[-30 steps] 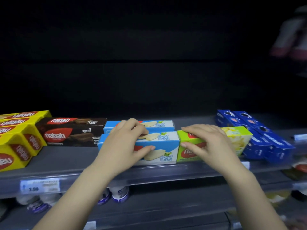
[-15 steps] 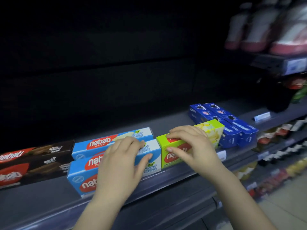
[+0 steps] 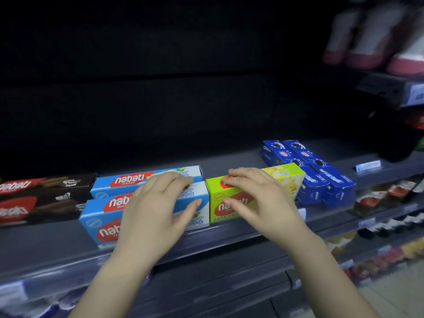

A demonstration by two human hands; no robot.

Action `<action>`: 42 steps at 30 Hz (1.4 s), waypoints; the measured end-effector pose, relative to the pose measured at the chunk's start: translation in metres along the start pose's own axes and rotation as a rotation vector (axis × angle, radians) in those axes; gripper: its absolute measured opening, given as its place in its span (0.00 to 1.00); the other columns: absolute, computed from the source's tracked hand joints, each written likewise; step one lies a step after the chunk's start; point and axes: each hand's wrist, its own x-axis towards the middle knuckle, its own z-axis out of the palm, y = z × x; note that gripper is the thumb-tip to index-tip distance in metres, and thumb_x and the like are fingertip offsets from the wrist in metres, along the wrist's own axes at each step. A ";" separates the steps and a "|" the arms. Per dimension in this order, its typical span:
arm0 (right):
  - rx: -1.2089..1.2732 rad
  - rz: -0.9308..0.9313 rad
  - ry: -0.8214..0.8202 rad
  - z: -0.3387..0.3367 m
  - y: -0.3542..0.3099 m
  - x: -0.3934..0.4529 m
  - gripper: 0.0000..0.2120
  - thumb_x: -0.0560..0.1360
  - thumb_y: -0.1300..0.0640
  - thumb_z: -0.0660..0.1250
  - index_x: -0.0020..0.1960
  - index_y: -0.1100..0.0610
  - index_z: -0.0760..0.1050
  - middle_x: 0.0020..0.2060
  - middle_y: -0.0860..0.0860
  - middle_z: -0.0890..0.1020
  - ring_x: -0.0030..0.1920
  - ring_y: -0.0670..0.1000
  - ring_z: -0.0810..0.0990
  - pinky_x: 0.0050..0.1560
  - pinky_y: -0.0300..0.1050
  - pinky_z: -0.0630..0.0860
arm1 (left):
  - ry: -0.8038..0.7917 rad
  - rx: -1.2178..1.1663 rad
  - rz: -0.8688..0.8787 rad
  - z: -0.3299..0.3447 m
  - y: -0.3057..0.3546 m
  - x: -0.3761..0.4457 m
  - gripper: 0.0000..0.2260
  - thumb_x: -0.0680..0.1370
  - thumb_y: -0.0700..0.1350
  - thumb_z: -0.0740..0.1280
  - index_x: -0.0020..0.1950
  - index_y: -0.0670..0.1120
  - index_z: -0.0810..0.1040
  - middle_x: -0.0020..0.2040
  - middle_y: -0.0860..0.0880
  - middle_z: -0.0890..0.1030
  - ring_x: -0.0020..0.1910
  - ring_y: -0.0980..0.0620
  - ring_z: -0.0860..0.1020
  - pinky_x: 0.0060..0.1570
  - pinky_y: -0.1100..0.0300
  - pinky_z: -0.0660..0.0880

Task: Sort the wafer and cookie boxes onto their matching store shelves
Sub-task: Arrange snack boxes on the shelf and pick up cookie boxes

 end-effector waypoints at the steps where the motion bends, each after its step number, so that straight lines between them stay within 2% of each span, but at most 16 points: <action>1: 0.015 -0.016 0.001 -0.003 0.001 -0.002 0.18 0.74 0.44 0.65 0.60 0.50 0.79 0.61 0.45 0.79 0.62 0.48 0.76 0.63 0.50 0.72 | 0.012 -0.012 -0.008 0.001 0.008 -0.002 0.16 0.73 0.57 0.64 0.55 0.49 0.79 0.53 0.54 0.80 0.52 0.49 0.78 0.49 0.55 0.76; 7: -0.110 -0.119 0.085 -0.053 0.036 -0.016 0.18 0.74 0.49 0.66 0.63 0.52 0.76 0.58 0.45 0.80 0.60 0.49 0.77 0.64 0.46 0.68 | 0.062 -0.053 -0.031 0.019 0.079 0.004 0.17 0.75 0.53 0.64 0.61 0.50 0.76 0.55 0.54 0.79 0.54 0.50 0.78 0.51 0.54 0.77; 11: -0.285 -0.099 0.149 -0.094 0.077 -0.035 0.20 0.71 0.56 0.69 0.63 0.56 0.77 0.58 0.50 0.81 0.59 0.54 0.78 0.67 0.50 0.66 | 0.080 -0.012 0.040 0.047 0.144 0.022 0.16 0.73 0.49 0.69 0.60 0.48 0.77 0.55 0.52 0.80 0.53 0.49 0.78 0.49 0.56 0.75; 14: -0.347 -0.061 0.140 -0.118 0.106 -0.052 0.21 0.70 0.59 0.74 0.62 0.57 0.77 0.57 0.52 0.81 0.59 0.55 0.79 0.67 0.56 0.68 | 0.053 0.002 0.069 0.073 0.189 0.035 0.17 0.71 0.48 0.73 0.58 0.48 0.78 0.53 0.51 0.81 0.51 0.48 0.79 0.46 0.58 0.75; 20: -0.368 -0.019 0.092 -0.147 0.162 -0.075 0.22 0.69 0.56 0.74 0.62 0.57 0.76 0.58 0.51 0.81 0.60 0.54 0.78 0.67 0.53 0.67 | 0.004 0.009 0.100 0.123 0.244 0.056 0.19 0.68 0.48 0.75 0.58 0.47 0.79 0.51 0.52 0.82 0.51 0.48 0.80 0.48 0.58 0.77; 24: -0.280 0.025 0.008 -0.137 0.185 -0.080 0.25 0.71 0.51 0.73 0.66 0.55 0.74 0.63 0.51 0.79 0.65 0.53 0.75 0.68 0.54 0.68 | -0.027 0.056 0.050 0.147 0.254 0.062 0.24 0.65 0.49 0.78 0.58 0.45 0.80 0.54 0.50 0.83 0.52 0.48 0.81 0.50 0.57 0.78; 28: -0.120 0.059 -0.096 -0.118 0.197 -0.080 0.29 0.73 0.49 0.71 0.71 0.54 0.69 0.70 0.50 0.72 0.70 0.51 0.70 0.70 0.52 0.68 | -0.050 0.013 -0.001 0.164 0.250 0.060 0.27 0.63 0.45 0.80 0.61 0.42 0.79 0.58 0.47 0.82 0.55 0.45 0.81 0.52 0.53 0.78; 30: -0.045 0.100 -0.086 -0.111 0.199 -0.080 0.30 0.72 0.51 0.72 0.72 0.54 0.68 0.72 0.48 0.69 0.70 0.49 0.69 0.69 0.48 0.69 | -0.051 -0.020 -0.004 0.166 0.245 0.059 0.28 0.63 0.43 0.80 0.62 0.41 0.79 0.60 0.46 0.81 0.57 0.44 0.80 0.54 0.53 0.77; 33: -0.010 0.106 -0.056 -0.105 0.199 -0.080 0.31 0.71 0.53 0.73 0.71 0.55 0.68 0.71 0.49 0.69 0.69 0.49 0.71 0.66 0.48 0.72 | -0.058 -0.076 -0.014 0.167 0.237 0.057 0.29 0.65 0.41 0.79 0.64 0.41 0.77 0.62 0.45 0.79 0.61 0.44 0.77 0.59 0.51 0.75; 38: 0.039 0.111 -0.029 -0.100 0.198 -0.079 0.32 0.69 0.55 0.76 0.69 0.56 0.69 0.71 0.49 0.70 0.68 0.50 0.72 0.62 0.49 0.76 | -0.031 -0.050 0.036 0.171 0.236 0.055 0.32 0.60 0.36 0.81 0.63 0.39 0.78 0.60 0.43 0.80 0.58 0.43 0.79 0.56 0.51 0.76; 40: 0.058 0.119 -0.020 -0.100 0.198 -0.080 0.32 0.69 0.56 0.76 0.69 0.56 0.69 0.71 0.49 0.69 0.68 0.49 0.71 0.61 0.48 0.76 | -0.013 -0.073 0.053 0.171 0.234 0.056 0.30 0.60 0.35 0.80 0.62 0.39 0.79 0.58 0.43 0.81 0.57 0.43 0.80 0.55 0.51 0.77; 42: 0.086 0.121 -0.009 -0.102 0.199 -0.082 0.31 0.69 0.57 0.76 0.69 0.56 0.70 0.70 0.48 0.70 0.67 0.47 0.71 0.60 0.47 0.77 | 0.042 -0.108 0.083 0.169 0.231 0.056 0.24 0.65 0.35 0.78 0.60 0.40 0.80 0.56 0.44 0.82 0.55 0.44 0.80 0.52 0.51 0.79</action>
